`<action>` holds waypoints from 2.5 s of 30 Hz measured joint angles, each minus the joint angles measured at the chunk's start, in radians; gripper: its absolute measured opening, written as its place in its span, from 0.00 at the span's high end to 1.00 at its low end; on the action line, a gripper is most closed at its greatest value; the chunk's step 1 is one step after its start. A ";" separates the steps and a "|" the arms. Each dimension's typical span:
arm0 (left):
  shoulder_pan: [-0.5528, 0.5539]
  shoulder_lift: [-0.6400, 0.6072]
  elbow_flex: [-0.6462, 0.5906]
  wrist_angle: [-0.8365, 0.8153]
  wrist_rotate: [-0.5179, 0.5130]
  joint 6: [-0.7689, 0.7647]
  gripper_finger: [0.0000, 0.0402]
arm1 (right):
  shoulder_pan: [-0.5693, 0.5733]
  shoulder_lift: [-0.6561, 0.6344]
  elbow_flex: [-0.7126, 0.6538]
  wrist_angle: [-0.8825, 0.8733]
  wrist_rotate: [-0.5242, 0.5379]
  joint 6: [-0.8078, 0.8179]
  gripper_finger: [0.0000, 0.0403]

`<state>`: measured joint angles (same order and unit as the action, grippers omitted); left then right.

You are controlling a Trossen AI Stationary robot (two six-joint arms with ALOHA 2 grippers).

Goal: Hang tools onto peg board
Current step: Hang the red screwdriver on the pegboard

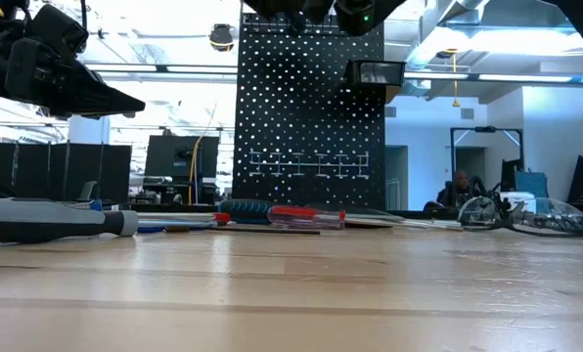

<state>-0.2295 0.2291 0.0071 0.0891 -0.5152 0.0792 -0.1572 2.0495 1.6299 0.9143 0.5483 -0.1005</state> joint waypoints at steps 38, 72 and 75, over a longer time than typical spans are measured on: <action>0.000 0.000 0.000 0.000 0.000 0.000 1.00 | -0.098 0.002 -0.001 -0.246 0.001 0.076 0.88; 0.000 0.000 0.000 0.000 0.000 0.000 1.00 | 0.049 -0.022 0.000 -0.558 -0.049 -0.353 0.62; 0.000 0.000 0.000 0.000 0.000 0.000 1.00 | 0.093 -0.053 0.000 -0.547 -0.047 -0.541 0.62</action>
<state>-0.2295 0.2289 0.0071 0.0891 -0.5152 0.0790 -0.0642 1.9963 1.6295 0.3674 0.5010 -0.6416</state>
